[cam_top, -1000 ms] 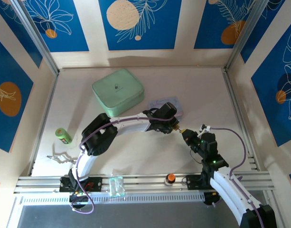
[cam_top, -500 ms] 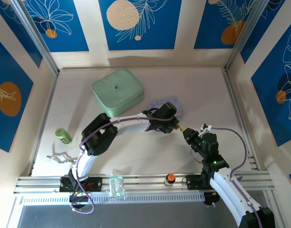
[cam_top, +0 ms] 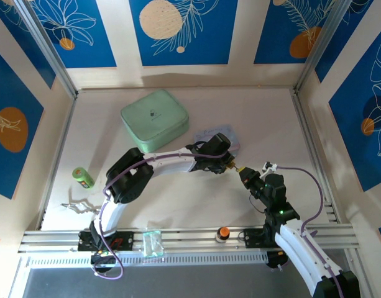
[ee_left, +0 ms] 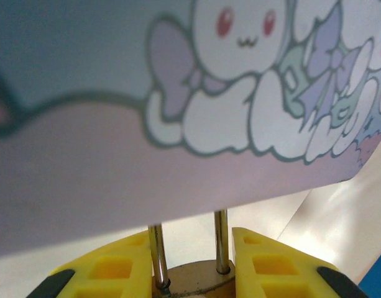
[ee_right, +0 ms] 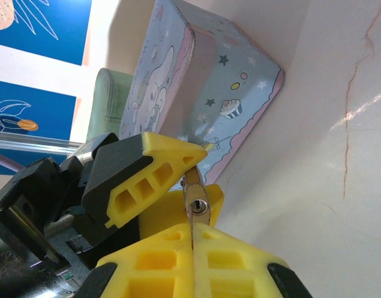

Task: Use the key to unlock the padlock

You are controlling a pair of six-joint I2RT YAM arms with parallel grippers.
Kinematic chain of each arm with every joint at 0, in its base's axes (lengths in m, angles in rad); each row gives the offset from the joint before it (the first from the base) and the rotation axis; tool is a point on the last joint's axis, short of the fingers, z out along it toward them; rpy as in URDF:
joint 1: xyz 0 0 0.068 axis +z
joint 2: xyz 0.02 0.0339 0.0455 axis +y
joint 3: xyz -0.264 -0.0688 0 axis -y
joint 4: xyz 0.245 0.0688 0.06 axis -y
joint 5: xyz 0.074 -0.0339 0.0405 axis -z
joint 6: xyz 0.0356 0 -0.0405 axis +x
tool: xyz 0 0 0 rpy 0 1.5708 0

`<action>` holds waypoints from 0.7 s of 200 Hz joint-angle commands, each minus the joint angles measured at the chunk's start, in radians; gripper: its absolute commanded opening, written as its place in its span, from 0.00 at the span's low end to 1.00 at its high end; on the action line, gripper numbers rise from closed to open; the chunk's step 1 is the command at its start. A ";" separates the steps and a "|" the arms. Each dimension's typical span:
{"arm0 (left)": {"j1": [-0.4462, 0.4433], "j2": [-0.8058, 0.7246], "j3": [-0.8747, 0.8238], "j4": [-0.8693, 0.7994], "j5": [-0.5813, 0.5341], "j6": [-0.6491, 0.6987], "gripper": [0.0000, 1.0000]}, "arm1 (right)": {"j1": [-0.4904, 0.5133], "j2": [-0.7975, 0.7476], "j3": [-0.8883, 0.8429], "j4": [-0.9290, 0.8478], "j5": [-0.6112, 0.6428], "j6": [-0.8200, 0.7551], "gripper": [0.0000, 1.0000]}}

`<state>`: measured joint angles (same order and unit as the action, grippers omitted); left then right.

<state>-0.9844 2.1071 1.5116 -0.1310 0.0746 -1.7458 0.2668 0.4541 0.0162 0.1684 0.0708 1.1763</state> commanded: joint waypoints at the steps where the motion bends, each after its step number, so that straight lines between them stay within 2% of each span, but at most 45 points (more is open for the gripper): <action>1: 0.018 0.014 -0.038 -0.004 0.082 -0.052 0.16 | -0.003 -0.007 -0.038 0.012 -0.012 0.004 0.00; 140: -0.016 0.036 -0.019 0.054 0.131 -0.068 0.16 | -0.003 0.038 -0.039 0.042 -0.020 -0.003 0.00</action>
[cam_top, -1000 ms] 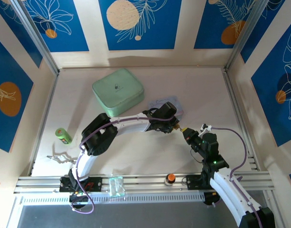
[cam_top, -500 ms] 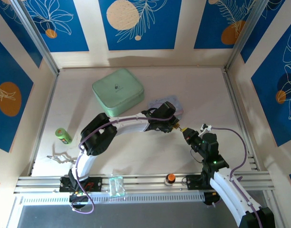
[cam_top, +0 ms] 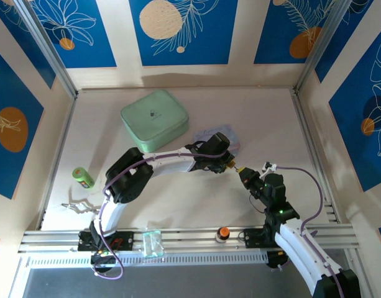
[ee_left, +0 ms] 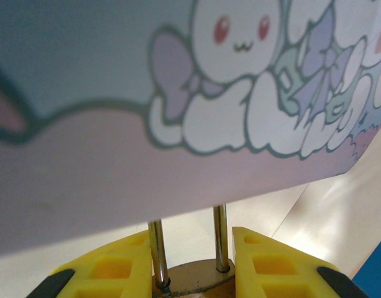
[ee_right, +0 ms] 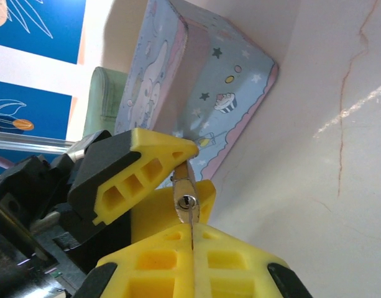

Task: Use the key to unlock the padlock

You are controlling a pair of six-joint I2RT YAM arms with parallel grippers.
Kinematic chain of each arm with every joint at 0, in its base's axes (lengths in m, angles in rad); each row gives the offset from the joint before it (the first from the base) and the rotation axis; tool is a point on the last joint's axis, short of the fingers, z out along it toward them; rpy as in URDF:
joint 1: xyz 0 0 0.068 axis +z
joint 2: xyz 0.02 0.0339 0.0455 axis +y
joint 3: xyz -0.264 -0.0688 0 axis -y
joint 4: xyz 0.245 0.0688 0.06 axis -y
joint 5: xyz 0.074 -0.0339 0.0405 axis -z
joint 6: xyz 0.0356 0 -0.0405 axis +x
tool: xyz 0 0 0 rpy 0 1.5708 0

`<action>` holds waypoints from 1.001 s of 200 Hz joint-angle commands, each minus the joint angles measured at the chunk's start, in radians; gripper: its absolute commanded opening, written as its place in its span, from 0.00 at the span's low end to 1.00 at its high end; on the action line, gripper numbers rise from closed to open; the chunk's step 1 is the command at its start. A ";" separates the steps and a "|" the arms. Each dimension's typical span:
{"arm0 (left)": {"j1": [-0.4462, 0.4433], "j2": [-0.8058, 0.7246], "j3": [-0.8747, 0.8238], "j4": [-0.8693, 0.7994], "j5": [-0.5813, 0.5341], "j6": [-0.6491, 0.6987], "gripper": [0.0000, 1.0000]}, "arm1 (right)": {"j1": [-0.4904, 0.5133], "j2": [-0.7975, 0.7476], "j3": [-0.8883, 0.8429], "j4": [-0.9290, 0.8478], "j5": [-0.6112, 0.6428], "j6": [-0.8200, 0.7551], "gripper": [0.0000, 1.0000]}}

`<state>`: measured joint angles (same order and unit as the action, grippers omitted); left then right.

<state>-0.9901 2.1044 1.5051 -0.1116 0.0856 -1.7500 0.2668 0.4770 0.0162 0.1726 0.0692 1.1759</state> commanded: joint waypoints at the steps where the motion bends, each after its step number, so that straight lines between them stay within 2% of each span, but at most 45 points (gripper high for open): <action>1: -0.010 0.039 -0.013 0.035 0.120 -0.064 0.16 | -0.004 0.016 -0.039 0.038 -0.019 -0.003 0.00; 72: -0.016 0.037 0.010 -0.020 0.100 -0.033 0.15 | -0.003 0.013 -0.039 0.039 -0.012 -0.003 0.00; 162: -0.051 0.052 0.048 0.010 0.152 -0.047 0.15 | 0.000 0.017 -0.039 0.044 -0.011 -0.006 0.00; 200: -0.051 0.032 0.035 0.018 0.138 -0.043 0.15 | -0.005 0.016 -0.038 0.014 -0.002 -0.005 0.00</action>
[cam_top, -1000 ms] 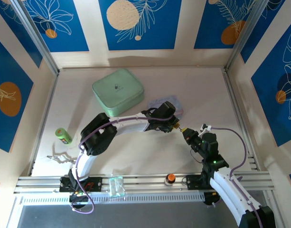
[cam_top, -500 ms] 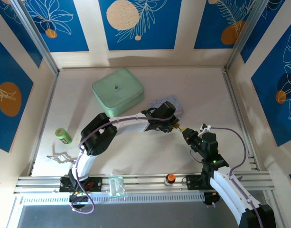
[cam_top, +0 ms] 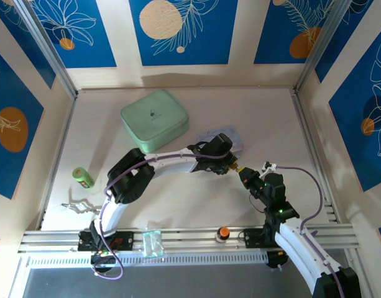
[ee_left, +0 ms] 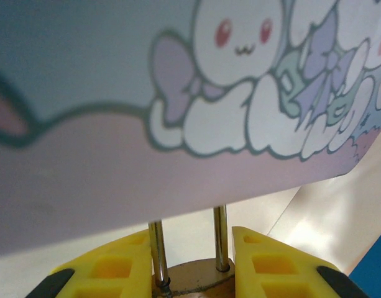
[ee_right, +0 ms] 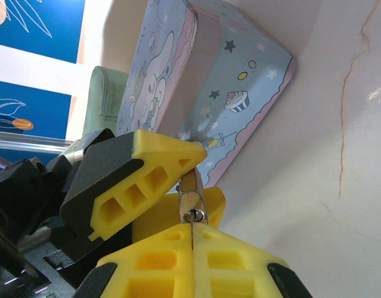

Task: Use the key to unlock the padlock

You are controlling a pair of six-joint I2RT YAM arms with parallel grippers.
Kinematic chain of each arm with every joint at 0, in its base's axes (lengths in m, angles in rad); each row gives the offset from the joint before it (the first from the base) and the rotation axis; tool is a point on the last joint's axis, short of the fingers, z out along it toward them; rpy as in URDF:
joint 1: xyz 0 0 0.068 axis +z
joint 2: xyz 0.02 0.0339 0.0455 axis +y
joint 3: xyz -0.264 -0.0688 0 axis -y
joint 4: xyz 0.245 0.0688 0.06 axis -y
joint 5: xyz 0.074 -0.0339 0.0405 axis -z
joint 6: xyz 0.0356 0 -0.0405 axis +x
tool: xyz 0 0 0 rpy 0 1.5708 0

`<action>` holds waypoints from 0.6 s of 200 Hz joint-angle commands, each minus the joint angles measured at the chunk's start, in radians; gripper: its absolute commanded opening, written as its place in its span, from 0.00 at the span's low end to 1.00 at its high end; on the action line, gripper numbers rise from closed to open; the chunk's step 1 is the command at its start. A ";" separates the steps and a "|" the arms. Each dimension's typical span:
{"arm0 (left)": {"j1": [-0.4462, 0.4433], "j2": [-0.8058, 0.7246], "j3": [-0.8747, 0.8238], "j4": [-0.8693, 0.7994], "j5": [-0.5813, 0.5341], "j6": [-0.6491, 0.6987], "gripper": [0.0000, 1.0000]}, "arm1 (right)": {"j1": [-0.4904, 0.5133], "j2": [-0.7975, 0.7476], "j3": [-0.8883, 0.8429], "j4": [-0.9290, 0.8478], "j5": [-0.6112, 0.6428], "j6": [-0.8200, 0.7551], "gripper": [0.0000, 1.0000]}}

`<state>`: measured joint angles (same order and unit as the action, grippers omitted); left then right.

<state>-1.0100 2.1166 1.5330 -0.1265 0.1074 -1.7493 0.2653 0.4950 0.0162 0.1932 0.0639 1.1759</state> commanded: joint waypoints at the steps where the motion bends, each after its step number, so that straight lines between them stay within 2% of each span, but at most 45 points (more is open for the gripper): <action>1: -0.032 0.020 0.007 0.033 0.117 -0.044 0.15 | -0.003 -0.002 -0.038 -0.008 0.004 -0.004 0.00; 17: -0.034 0.017 0.006 0.040 0.129 -0.042 0.15 | -0.009 0.002 -0.033 -0.043 0.017 0.010 0.00; 63: -0.063 0.009 -0.005 0.091 0.165 -0.063 0.12 | -0.031 0.063 -0.027 0.003 -0.028 0.020 0.00; 120: -0.073 -0.012 -0.044 0.115 0.156 -0.060 0.12 | -0.030 0.117 0.005 0.019 -0.052 0.007 0.00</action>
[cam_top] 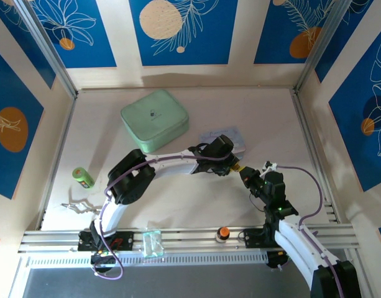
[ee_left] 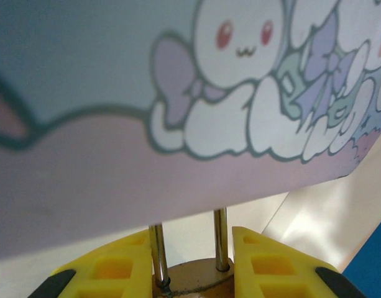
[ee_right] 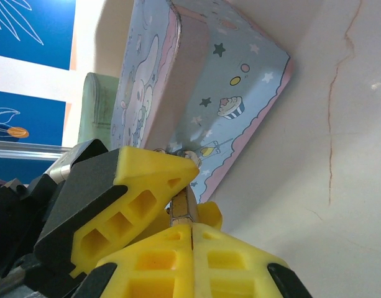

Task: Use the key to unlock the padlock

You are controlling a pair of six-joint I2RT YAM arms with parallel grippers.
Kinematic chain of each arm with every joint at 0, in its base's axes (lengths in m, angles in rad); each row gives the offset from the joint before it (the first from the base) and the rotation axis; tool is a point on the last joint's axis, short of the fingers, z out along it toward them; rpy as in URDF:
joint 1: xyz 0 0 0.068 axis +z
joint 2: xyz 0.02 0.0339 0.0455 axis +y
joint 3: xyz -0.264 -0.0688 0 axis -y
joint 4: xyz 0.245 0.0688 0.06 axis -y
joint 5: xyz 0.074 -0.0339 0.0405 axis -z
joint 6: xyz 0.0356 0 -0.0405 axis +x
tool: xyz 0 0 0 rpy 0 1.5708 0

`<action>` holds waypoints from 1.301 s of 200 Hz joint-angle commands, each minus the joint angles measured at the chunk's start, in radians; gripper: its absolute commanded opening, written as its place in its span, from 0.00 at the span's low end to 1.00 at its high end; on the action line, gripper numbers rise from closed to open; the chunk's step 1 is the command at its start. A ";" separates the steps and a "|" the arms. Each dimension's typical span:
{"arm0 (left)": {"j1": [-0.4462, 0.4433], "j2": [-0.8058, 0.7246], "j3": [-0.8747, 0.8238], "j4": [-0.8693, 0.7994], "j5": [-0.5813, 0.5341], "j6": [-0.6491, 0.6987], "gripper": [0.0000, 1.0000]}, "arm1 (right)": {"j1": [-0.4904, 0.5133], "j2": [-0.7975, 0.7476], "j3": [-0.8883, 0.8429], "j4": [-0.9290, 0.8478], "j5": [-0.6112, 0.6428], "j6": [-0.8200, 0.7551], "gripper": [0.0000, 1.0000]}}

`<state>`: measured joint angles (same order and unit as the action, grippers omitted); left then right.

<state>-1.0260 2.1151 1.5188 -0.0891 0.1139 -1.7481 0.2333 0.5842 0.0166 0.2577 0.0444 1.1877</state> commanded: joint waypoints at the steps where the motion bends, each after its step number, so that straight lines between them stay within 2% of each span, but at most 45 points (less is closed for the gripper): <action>1: -0.056 -0.011 -0.031 0.076 0.148 -0.060 0.12 | 0.002 0.028 0.005 -0.046 -0.033 -0.006 0.00; 25: -0.052 -0.017 -0.039 0.053 0.126 -0.039 0.12 | 0.002 0.058 0.026 -0.109 -0.049 -0.042 0.00; 42: -0.050 -0.019 -0.038 0.029 0.106 -0.015 0.11 | -0.001 0.100 0.076 -0.133 -0.087 -0.088 0.14; 58: -0.044 -0.017 -0.012 -0.065 0.060 0.045 0.12 | 0.002 0.126 0.107 -0.184 -0.097 -0.143 0.28; 81: -0.024 -0.011 -0.034 -0.113 0.015 0.077 0.12 | 0.005 0.125 0.147 -0.311 -0.058 -0.201 0.34; 103: -0.011 -0.010 -0.058 -0.141 -0.020 0.108 0.11 | 0.008 0.122 0.172 -0.362 -0.061 -0.265 0.42; 125: -0.006 -0.017 -0.038 -0.226 -0.081 0.183 0.12 | 0.039 0.134 0.199 -0.369 -0.067 -0.371 0.56; 138: 0.000 -0.020 -0.032 -0.268 -0.096 0.214 0.12 | 0.081 0.147 0.222 -0.381 -0.024 -0.402 0.67; 146: 0.005 -0.022 -0.035 -0.277 -0.101 0.227 0.12 | 0.114 0.162 0.235 -0.379 0.006 -0.419 0.70; 160: 0.013 -0.030 -0.049 -0.290 -0.119 0.241 0.12 | 0.179 0.198 0.266 -0.387 0.081 -0.456 0.68; 192: 0.027 -0.048 -0.084 -0.267 -0.104 0.248 0.12 | 0.301 0.267 0.298 -0.335 0.178 -0.528 0.45; 225: 0.038 -0.071 -0.111 -0.221 -0.072 0.233 0.12 | 0.379 0.271 0.271 -0.256 0.276 -0.552 0.42; 260: 0.049 -0.104 -0.134 -0.202 -0.055 0.234 0.12 | 0.392 0.295 0.200 -0.136 0.318 -0.583 0.32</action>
<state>-0.9970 2.0460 1.4265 -0.2581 0.0292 -1.5005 0.6182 0.8604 0.2680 -0.0040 0.2882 0.6521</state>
